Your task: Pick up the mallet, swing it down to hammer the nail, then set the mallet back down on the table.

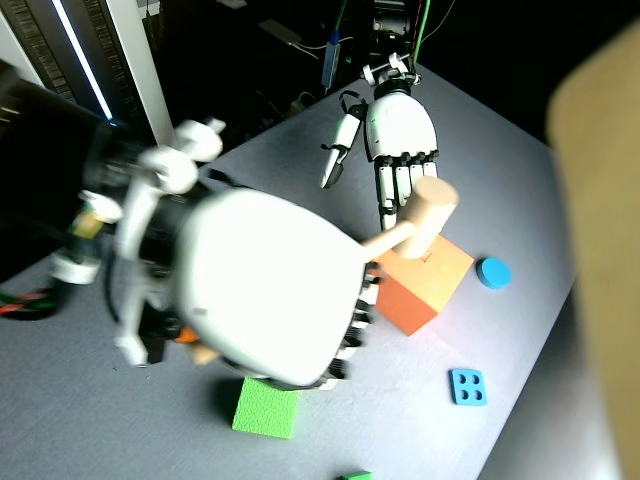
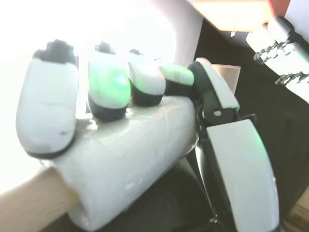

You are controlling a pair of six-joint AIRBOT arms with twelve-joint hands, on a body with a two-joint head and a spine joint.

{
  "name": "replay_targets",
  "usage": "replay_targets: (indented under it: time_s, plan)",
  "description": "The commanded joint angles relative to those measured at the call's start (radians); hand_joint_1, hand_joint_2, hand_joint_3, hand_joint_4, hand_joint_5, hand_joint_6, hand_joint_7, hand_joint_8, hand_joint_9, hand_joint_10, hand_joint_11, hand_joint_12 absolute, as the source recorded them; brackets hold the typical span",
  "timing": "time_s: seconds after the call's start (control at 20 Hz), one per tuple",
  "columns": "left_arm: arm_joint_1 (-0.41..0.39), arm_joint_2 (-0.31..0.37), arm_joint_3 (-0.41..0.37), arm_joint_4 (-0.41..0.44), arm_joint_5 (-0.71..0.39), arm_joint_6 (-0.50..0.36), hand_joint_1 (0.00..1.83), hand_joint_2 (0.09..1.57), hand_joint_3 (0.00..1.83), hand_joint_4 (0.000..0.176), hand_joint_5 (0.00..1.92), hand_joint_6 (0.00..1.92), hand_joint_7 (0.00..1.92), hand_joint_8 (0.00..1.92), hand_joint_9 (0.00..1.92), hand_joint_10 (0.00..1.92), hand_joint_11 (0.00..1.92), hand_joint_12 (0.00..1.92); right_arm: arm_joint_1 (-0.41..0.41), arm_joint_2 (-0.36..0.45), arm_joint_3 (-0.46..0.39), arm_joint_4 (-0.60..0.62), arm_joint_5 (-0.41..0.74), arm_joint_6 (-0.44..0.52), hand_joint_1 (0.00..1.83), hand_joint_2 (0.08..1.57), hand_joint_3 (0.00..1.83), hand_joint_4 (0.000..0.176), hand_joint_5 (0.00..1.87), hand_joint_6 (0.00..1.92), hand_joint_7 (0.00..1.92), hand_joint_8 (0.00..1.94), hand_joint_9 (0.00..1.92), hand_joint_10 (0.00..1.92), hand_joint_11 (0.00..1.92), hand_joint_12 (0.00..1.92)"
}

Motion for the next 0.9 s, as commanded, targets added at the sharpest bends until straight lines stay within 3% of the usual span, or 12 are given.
replay_targets:
  time_s: [0.0, 0.1, 0.4, 0.6, 0.7, 0.75, 0.85]
  plan:
    - [-0.008, 0.001, 0.003, -0.001, -0.067, -0.004, 0.00, 1.19, 0.00, 0.000, 0.09, 0.01, 0.11, 0.01, 0.07, 0.01, 0.00, 0.00, 0.008, -0.016, 0.026, -0.054, 0.014, 0.009, 0.47, 1.56, 0.01, 0.000, 1.13, 1.92, 1.46, 1.94, 1.59, 1.92, 1.80, 1.92]
    - [-0.008, 0.001, 0.004, -0.001, -0.067, -0.004, 0.00, 1.19, 0.00, 0.000, 0.09, 0.01, 0.11, 0.01, 0.06, 0.01, 0.00, 0.00, -0.005, -0.082, 0.082, -0.073, 0.000, 0.023, 0.46, 1.56, 0.00, 0.000, 1.12, 1.92, 1.45, 1.94, 1.58, 1.92, 1.78, 1.92]
    - [-0.012, 0.001, 0.005, -0.001, -0.067, -0.005, 0.00, 1.20, 0.00, 0.000, 0.11, 0.01, 0.11, 0.01, 0.06, 0.00, 0.00, 0.00, -0.038, -0.119, 0.096, -0.170, -0.003, 0.105, 0.49, 1.55, 0.00, 0.000, 1.17, 1.92, 1.50, 1.94, 1.61, 1.92, 1.80, 1.92]
    - [-0.014, 0.000, 0.005, -0.001, -0.062, -0.005, 0.00, 1.19, 0.00, 0.000, 0.09, 0.00, 0.10, 0.00, 0.05, 0.00, 0.00, 0.00, -0.094, -0.146, 0.120, -0.187, 0.005, 0.107, 0.51, 1.55, 0.00, 0.001, 1.19, 1.92, 1.49, 1.94, 1.60, 1.92, 1.80, 1.92]
    - [-0.014, 0.000, 0.005, -0.001, -0.061, -0.005, 0.00, 1.18, 0.00, 0.000, 0.11, 0.01, 0.12, 0.01, 0.07, 0.01, 0.00, 0.00, -0.138, -0.160, 0.139, -0.206, 0.005, 0.108, 0.53, 1.54, 0.00, 0.015, 1.19, 1.92, 1.50, 1.94, 1.61, 1.92, 1.80, 1.92]
    - [-0.014, 0.000, 0.005, -0.001, -0.060, -0.005, 0.00, 1.19, 0.00, 0.000, 0.10, 0.00, 0.09, 0.00, 0.05, 0.00, 0.00, 0.00, -0.154, -0.163, 0.149, -0.205, 0.011, 0.114, 0.53, 1.54, 0.00, 0.075, 1.20, 1.92, 1.50, 1.94, 1.61, 1.92, 1.80, 1.92]
    - [-0.015, 0.000, 0.005, -0.001, -0.060, -0.005, 0.00, 1.18, 0.00, 0.000, 0.09, 0.00, 0.07, 0.00, 0.03, 0.00, 0.00, 0.00, -0.183, -0.164, 0.158, -0.205, 0.020, 0.126, 0.49, 1.55, 0.00, 0.116, 1.19, 1.92, 1.49, 1.94, 1.61, 1.92, 1.80, 1.92]
